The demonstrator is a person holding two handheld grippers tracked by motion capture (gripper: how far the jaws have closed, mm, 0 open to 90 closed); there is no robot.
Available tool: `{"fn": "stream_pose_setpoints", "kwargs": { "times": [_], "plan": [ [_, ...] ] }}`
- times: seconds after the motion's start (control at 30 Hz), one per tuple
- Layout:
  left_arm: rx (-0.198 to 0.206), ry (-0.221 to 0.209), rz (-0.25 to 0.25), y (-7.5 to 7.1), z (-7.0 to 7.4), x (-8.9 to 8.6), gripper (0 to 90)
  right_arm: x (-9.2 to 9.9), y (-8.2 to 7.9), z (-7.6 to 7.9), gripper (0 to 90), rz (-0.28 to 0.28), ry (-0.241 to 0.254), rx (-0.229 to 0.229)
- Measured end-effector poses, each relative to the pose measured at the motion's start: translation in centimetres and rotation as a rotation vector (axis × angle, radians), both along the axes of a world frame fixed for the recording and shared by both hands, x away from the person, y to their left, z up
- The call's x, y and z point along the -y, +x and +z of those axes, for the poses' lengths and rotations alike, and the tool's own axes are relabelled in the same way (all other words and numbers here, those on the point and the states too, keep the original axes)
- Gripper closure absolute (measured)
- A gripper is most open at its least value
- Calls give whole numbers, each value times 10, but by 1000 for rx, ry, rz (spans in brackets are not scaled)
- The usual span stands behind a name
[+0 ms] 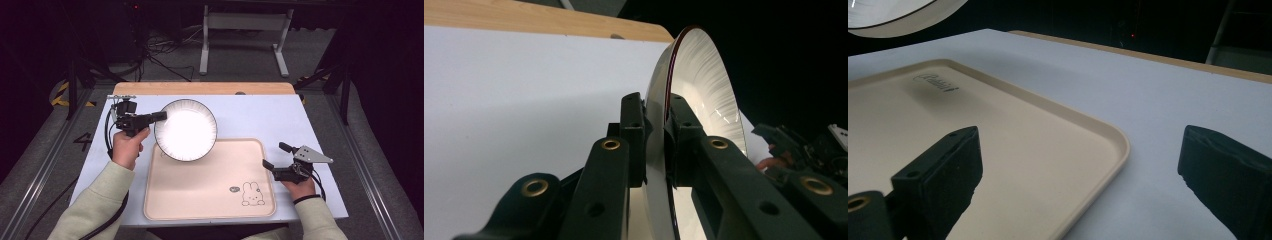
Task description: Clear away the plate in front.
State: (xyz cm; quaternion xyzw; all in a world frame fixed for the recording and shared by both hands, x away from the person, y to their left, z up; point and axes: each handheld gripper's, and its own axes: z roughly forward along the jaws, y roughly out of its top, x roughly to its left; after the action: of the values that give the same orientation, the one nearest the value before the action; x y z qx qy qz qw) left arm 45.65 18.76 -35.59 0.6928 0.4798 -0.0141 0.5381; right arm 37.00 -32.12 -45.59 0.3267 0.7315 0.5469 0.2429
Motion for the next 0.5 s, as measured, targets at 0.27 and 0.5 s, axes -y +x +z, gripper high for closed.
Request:
{"fn": "stream_pose_setpoints", "kwargs": {
  "times": [0.27,0.5],
  "plan": [
    [20,25,-51,-11,1,14,809,0,0,0,46,1,-3,1],
    [13,11,-59,-15,-5,16,809,0,0,0,46,4,-5,3]
  ]
}}
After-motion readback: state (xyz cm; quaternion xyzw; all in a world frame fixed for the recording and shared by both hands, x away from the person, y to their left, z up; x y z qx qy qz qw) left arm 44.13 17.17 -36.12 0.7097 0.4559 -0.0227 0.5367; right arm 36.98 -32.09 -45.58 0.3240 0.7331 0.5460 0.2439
